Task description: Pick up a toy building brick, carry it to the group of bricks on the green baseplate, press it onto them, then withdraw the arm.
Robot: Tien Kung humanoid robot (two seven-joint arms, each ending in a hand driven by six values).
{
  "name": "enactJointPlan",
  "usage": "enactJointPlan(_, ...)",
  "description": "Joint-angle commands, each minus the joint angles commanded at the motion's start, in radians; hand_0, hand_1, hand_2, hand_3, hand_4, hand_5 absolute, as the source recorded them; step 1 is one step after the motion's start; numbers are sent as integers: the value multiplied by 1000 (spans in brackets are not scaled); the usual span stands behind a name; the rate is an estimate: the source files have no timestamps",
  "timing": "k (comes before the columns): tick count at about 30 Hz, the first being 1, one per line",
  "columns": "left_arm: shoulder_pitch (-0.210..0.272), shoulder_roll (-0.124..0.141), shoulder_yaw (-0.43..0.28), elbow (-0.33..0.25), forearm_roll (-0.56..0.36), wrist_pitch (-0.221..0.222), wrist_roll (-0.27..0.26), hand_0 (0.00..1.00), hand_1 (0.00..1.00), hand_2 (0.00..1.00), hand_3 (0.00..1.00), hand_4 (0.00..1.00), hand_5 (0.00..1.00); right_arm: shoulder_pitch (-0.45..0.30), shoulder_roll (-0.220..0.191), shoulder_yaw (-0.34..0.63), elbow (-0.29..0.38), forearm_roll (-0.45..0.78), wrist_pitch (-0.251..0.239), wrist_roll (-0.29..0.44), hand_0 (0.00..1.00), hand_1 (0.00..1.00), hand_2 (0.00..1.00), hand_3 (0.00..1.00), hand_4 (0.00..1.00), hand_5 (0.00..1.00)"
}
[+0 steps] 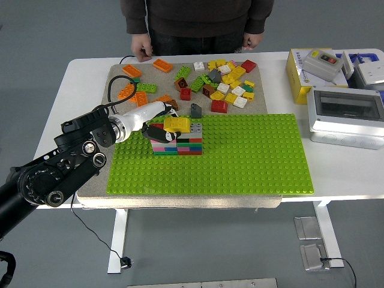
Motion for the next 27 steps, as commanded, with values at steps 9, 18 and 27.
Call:
enactJointPlan(9, -2, 1, 0, 4, -3, 0, -3, 998, 979, 957, 600, 632, 306, 1, -1, -8, 0, 7, 0, 4, 769, 714, 754, 743, 531, 855)
enactJointPlan(18, -2, 1, 2, 7, 4, -2, 2, 997, 979, 960, 607, 635, 308, 1, 0, 6, 0, -7, -3, 8, 771, 714, 753, 737, 533, 857)
enactJointPlan(27, 1, 0, -5, 9, 4, 3, -6, 996, 978, 959, 634, 646, 311, 2, 1, 24, 0, -20, -4, 8, 769, 713, 754, 737, 532, 857)
